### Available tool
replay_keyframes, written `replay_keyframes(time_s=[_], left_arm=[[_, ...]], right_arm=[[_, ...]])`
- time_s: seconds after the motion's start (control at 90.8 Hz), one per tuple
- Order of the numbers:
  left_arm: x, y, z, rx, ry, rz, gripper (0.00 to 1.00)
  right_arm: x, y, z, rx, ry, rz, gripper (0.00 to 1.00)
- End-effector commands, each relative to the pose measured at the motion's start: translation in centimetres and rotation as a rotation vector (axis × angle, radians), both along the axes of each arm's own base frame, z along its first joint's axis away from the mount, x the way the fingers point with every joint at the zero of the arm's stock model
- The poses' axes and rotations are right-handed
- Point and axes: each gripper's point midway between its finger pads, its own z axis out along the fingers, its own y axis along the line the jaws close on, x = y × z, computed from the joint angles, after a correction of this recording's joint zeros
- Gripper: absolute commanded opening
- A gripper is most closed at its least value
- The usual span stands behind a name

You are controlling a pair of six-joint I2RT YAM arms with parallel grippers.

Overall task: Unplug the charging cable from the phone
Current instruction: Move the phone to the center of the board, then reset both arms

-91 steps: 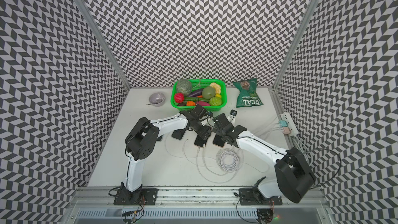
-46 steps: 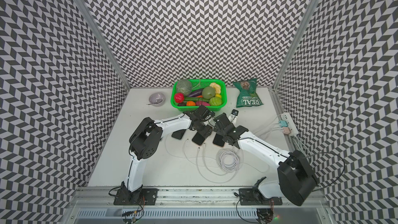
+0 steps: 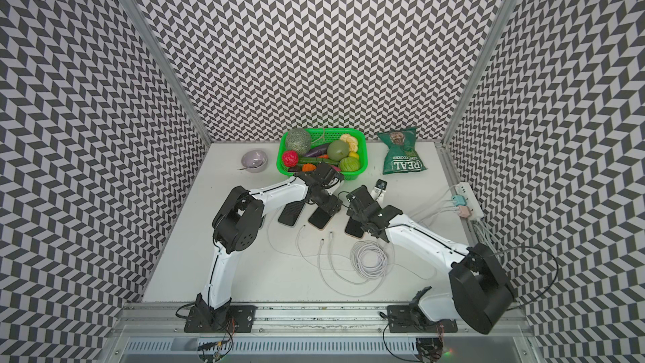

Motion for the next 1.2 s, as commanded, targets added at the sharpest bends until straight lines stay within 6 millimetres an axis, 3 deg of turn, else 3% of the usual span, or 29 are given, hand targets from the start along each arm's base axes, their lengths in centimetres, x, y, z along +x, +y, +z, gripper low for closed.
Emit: replay_keyframes(time_s=[0.0,0.209,0.364,0.573,0.694,0.848,0.892,0.969,1.069,1.19], left_arm=[[-1.0,-1.2,1.8,-0.065,0.033,-0.04,0.99],[-0.8,-1.2,7.8,-0.185,-0.059,-0.07,1.0],[-0.2,0.3,14.3,-0.318,-0.162,-0.064,1.0],[1.4,6.7,22.5,-0.452,-0.362,0.043,1.0],[2.2,13.4,26.2,-0.484,-0.538,0.22,1.0],[1.9,20.8,27.0,-0.403,-0.724,0.412,1.0],[1.6,22.3,26.5,-0.368,-0.756,0.442,1.0],[1.3,24.8,25.6,-0.326,-0.778,0.49,1.0],[0.9,28.6,24.1,-0.342,-0.774,0.545,1.0],[0.4,33.7,22.2,-0.342,-0.826,0.666,1.0]], right_arm=[[0.2,-0.6,1.4,-0.002,-0.051,-0.018,1.0],[0.7,-1.1,3.7,-0.028,-0.111,0.01,1.0],[0.8,-1.9,5.9,-0.054,-0.205,0.024,1.0],[0.5,-4.6,8.1,-0.116,-0.408,-0.016,1.0],[-0.2,-6.8,9.1,-0.177,-0.529,-0.071,1.0],[-0.4,-8.0,9.4,-0.129,-0.634,-0.125,1.0],[-0.8,-10.2,9.4,-0.292,-0.628,-0.168,1.0],[-0.8,-12.0,8.4,-0.353,-0.605,-0.219,1.0],[-0.6,-13.5,6.6,-0.401,-0.556,-0.238,1.0],[-0.3,-14.3,6.0,-0.428,-0.568,-0.24,1.0]])
